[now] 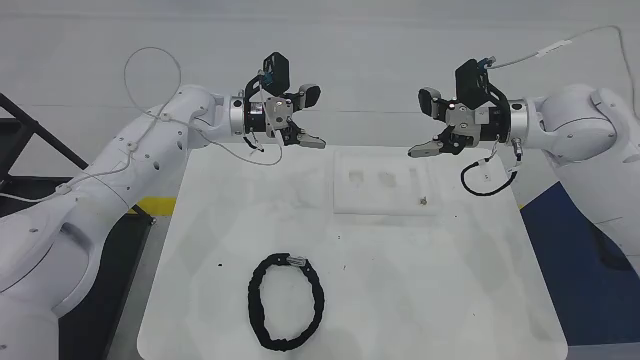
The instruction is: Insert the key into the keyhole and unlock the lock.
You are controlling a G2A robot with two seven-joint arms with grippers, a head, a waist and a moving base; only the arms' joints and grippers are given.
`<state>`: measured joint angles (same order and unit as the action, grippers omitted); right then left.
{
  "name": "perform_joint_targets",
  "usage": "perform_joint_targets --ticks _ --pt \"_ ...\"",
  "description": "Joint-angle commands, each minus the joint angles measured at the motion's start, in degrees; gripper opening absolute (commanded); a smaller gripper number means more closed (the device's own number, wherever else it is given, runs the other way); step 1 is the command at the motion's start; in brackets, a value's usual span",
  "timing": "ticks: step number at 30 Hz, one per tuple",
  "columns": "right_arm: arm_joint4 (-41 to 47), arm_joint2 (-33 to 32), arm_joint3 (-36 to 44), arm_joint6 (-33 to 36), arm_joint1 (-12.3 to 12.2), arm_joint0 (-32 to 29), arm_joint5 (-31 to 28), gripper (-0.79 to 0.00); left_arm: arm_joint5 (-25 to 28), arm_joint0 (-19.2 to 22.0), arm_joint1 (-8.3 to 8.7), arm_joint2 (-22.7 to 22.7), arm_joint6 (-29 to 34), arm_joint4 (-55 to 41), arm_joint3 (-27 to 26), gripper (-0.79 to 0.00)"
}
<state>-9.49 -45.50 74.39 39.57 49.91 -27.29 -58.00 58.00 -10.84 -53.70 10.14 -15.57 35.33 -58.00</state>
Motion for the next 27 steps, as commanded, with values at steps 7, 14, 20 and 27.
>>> perform_joint_targets --ticks 7,14,20,27 --pt "0.0 0.0 0.0 0.0 0.0 0.0 0.0 0.000 0.0 0.0 0.00 0.0 0.0 0.0 0.0 -0.001" --pt "0.0 0.0 0.0 0.0 0.0 0.0 0.0 0.000 0.0 0.0 0.00 0.0 0.0 0.0 0.0 -0.001" --pt "0.0 0.0 0.0 0.0 0.0 0.0 0.0 0.000 0.0 0.0 0.00 0.0 0.0 0.0 0.0 -0.001" --pt "-1.1 0.1 -0.9 -1.6 0.1 -2.5 4.7 0.000 0.0 0.0 0.00 0.0 0.0 0.0 0.0 0.000"
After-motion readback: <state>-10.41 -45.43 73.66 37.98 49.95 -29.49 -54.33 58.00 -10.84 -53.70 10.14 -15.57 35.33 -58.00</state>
